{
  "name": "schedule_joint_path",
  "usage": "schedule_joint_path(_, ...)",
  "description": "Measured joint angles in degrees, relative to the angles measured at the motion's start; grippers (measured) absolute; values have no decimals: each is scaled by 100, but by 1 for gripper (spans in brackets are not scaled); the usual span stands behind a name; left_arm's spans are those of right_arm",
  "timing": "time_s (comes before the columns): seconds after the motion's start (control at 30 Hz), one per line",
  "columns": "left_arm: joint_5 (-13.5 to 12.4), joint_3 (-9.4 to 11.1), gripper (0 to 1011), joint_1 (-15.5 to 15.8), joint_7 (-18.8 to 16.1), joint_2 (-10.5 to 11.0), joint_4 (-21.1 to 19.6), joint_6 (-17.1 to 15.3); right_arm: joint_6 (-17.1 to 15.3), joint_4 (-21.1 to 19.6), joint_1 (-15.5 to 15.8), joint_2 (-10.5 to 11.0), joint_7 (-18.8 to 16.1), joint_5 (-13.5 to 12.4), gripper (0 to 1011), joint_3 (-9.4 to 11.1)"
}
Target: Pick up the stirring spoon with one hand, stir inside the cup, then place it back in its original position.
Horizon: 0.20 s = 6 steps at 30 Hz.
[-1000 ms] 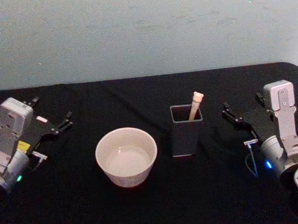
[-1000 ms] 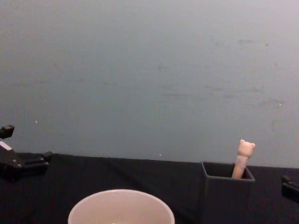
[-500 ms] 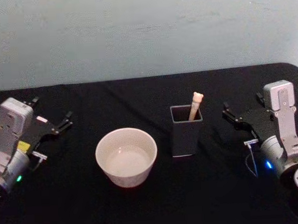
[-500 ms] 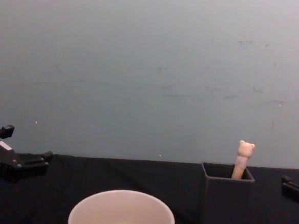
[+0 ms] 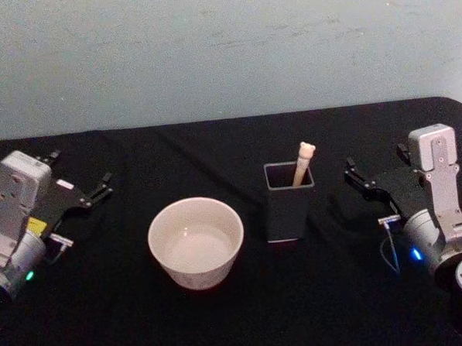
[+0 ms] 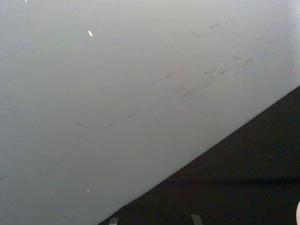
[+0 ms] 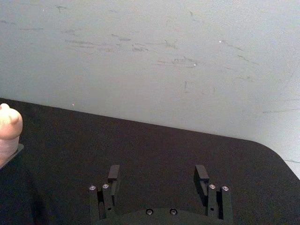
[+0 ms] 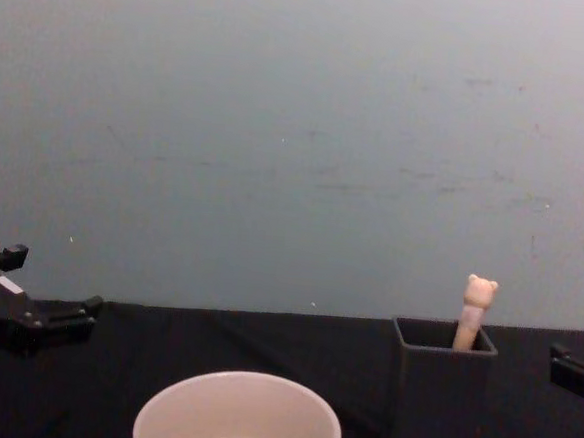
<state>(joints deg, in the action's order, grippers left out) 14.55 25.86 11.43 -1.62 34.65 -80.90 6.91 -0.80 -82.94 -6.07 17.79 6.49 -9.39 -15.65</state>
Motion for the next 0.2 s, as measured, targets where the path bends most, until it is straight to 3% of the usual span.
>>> schedule_joint_path(0.2, 0, 0, 1001, 0, 0, 0, 0, 0, 0, 0, 0, 0, 0, 0, 1002, 0)
